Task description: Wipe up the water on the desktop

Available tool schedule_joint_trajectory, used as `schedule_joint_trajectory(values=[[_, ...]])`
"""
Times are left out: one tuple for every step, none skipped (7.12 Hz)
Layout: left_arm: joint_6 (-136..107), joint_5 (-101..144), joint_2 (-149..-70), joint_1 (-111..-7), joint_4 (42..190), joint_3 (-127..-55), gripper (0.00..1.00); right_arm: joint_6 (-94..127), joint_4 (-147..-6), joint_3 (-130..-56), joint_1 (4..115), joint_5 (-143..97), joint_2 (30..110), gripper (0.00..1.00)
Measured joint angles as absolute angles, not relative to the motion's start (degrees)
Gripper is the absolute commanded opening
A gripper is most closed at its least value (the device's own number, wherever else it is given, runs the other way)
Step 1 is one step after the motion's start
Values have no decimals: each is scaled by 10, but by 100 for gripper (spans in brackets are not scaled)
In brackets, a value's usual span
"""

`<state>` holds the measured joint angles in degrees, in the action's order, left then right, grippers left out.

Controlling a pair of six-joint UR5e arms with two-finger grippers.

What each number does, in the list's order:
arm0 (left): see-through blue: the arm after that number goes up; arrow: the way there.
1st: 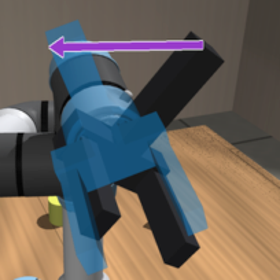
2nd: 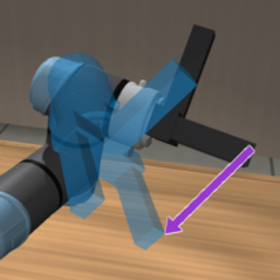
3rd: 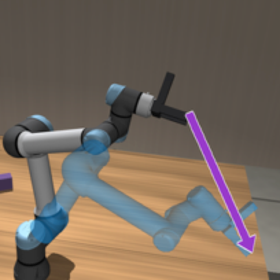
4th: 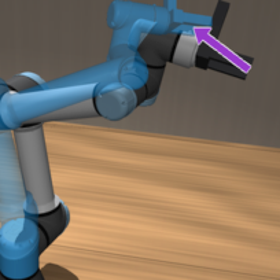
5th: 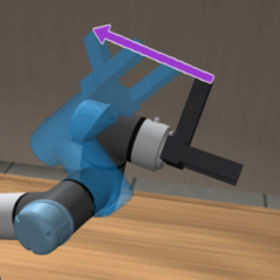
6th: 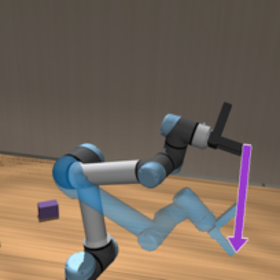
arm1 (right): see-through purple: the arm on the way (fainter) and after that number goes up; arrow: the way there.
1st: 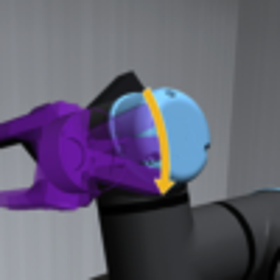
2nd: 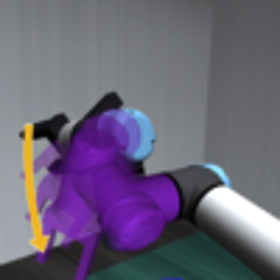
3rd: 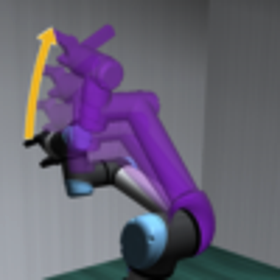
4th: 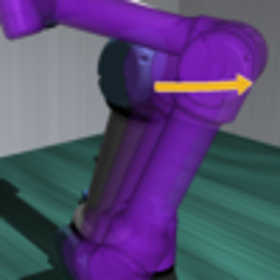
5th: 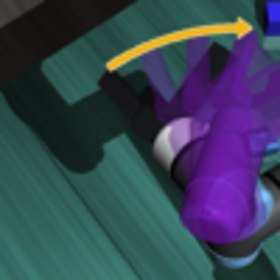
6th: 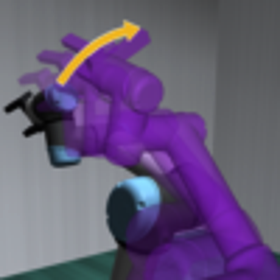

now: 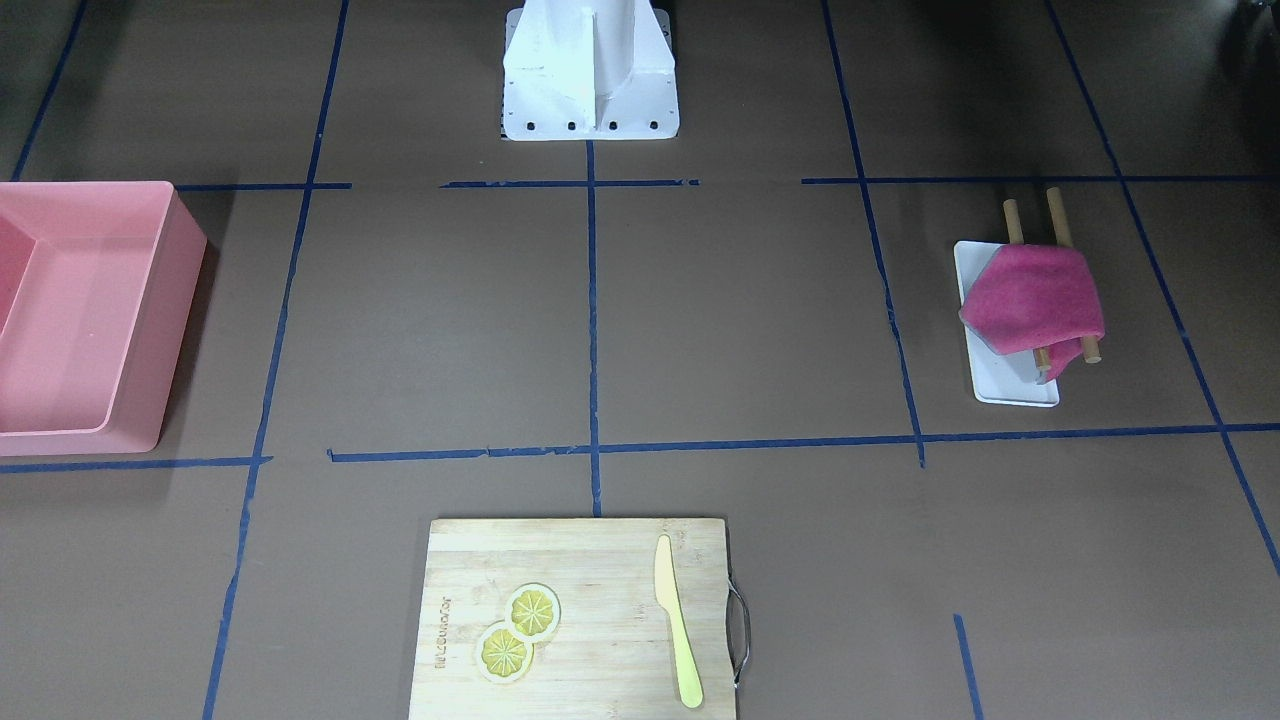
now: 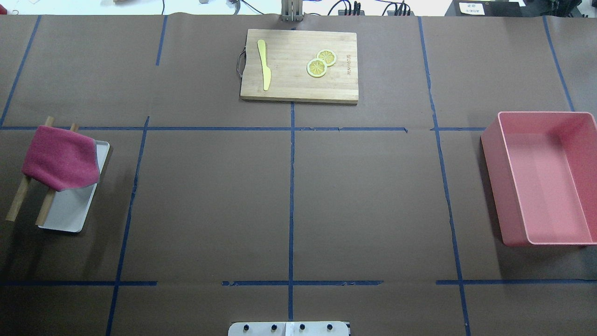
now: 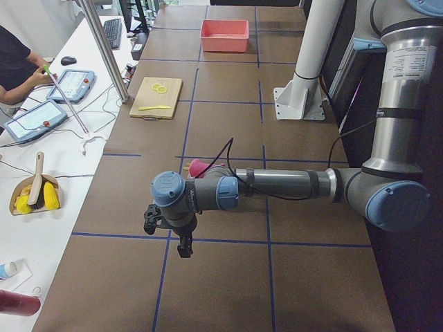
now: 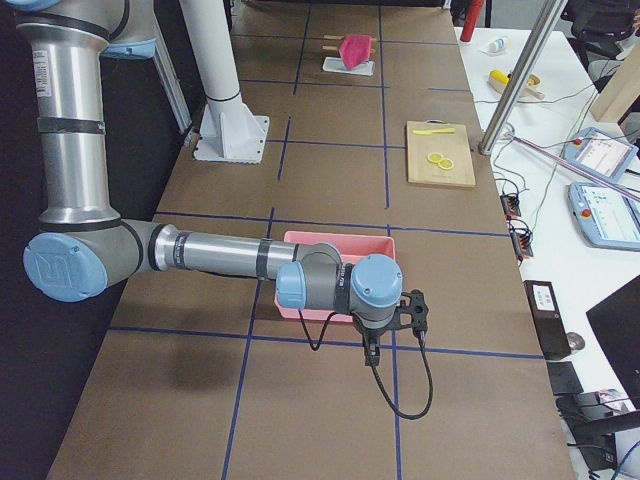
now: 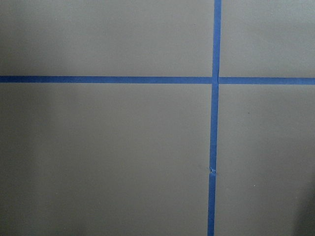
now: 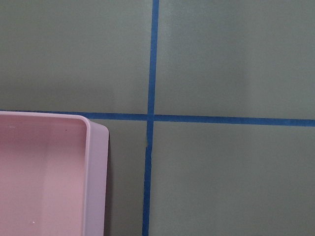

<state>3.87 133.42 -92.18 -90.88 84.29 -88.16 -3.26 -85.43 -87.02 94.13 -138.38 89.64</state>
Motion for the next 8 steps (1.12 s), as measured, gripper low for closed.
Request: schedule_joint_trajectory(values=[[39,1334,-922,-909,843,-882,100,-32,-854,-870,941,-1384,898,100],[39,1334,-922,-909,843,-882,100,-32,-852,-870,941,-1385,900,100],[39,1334,-922,-909,843,-882,100,-32,-850,-870,941,-1386,902,100],[40,1334,-922,-909,843,-882,100,-32,-850,-869,941,-1387,903,100],[40,1335,-922,-909,843,-882,100,-32,-849,-869,941,-1387,903,100],[40,1335,-922,-909,843,-882,100,-32,-849,-869,941,-1387,903,100],[39,1335,-922,-909,845,-882,100,-32,-849,-869,941,-1387,903,100],[39,1335,-922,-909,850,-882,100,-32,-849,-869,941,-1387,903,100]])
